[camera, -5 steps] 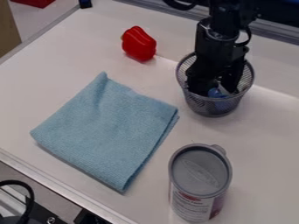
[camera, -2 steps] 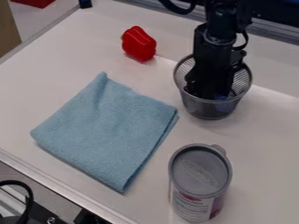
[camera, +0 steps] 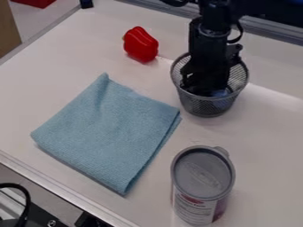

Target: Placed the blue-handled spoon to the left of the blue cloth

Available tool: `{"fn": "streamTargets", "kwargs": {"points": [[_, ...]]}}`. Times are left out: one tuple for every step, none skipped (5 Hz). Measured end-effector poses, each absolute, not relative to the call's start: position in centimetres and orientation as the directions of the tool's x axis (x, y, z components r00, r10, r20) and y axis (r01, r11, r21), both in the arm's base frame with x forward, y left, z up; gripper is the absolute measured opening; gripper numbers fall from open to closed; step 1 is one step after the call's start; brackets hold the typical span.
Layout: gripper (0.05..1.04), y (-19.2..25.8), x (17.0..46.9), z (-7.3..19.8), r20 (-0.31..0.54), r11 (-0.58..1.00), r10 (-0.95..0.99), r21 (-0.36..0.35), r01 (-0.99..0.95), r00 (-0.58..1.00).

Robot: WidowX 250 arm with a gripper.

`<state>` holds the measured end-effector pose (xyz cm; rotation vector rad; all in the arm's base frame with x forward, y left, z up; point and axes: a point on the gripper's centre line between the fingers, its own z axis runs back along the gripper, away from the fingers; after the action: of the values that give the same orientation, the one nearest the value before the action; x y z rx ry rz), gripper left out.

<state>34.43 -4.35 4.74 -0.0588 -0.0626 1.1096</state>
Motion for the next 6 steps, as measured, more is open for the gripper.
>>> {"fn": "streamTargets", "kwargs": {"points": [[0.293,-4.2,34.9,7.8,0.027,0.464,0.884,-0.159,-0.871,0.466],[0.293,-4.2,35.2,9.2,-0.015,0.472,0.877,-0.169,-0.865,0.481],[0.293,-3.6,34.8,11.0,0.049,0.586,0.809,-0.128,-0.800,0.586],[0.293,-2.3,33.6,13.0,0.120,0.790,0.612,-0.037,-0.613,0.782],[0.293,0.1,31.9,15.0,0.183,0.919,0.391,-0.032,-0.392,0.902],[0.293,3.8,29.8,14.7,0.222,0.975,0.213,0.022,-0.223,0.951]]}}
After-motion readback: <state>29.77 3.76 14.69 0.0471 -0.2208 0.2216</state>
